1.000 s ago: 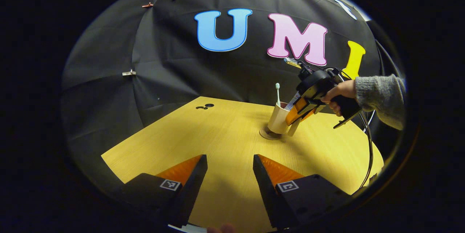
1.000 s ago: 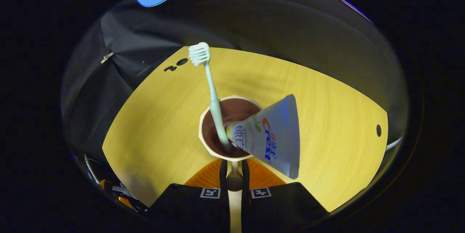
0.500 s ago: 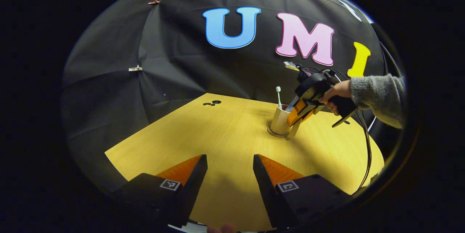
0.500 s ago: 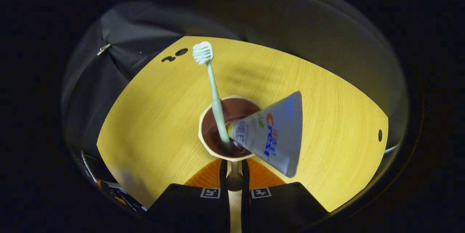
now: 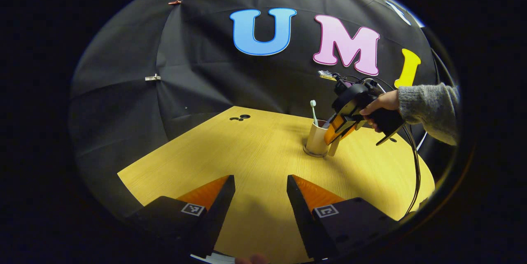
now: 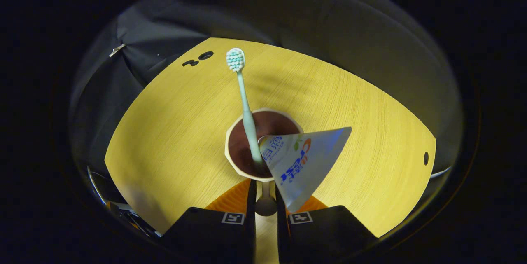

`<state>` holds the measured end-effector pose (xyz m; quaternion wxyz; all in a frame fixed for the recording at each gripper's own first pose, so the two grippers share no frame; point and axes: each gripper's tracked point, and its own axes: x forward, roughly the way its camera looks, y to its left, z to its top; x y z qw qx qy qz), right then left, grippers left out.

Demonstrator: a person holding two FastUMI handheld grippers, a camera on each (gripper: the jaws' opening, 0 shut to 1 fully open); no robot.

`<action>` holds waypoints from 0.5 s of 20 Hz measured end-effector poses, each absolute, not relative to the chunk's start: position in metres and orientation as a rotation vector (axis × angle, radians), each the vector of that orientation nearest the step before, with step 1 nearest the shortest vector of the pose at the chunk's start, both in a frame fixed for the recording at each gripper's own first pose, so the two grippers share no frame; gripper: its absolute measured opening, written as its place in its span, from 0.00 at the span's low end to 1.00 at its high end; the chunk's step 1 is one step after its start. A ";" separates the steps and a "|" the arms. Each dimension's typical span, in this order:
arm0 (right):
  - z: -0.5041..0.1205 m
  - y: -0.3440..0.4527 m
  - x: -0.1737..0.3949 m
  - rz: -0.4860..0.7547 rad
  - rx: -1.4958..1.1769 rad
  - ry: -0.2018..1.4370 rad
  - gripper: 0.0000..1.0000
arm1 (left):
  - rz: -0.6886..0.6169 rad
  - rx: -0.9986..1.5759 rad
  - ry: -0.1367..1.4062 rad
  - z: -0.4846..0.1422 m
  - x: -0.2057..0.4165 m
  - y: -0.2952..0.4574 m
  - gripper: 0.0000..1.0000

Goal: Put the toothbrush and toothpaste on the desktop into the cup, then pick up the cup and place it on the coaster on the desktop.

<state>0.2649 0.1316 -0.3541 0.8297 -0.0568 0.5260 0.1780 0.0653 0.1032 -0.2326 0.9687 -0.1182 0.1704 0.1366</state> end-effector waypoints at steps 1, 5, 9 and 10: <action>-0.354 0.132 0.265 0.378 -0.120 1.115 0.21 | 0.277 -0.238 0.344 -0.233 0.065 0.104 0.81; -0.352 0.129 0.268 0.358 -0.131 1.099 0.40 | 0.278 -0.237 0.342 -0.231 0.066 0.106 0.82; -0.337 0.135 0.269 0.361 -0.066 1.042 0.47 | 0.273 -0.233 0.340 -0.227 0.067 0.104 0.82; -0.332 0.136 0.269 0.360 -0.042 1.018 0.51 | 0.271 -0.230 0.340 -0.225 0.068 0.103 0.81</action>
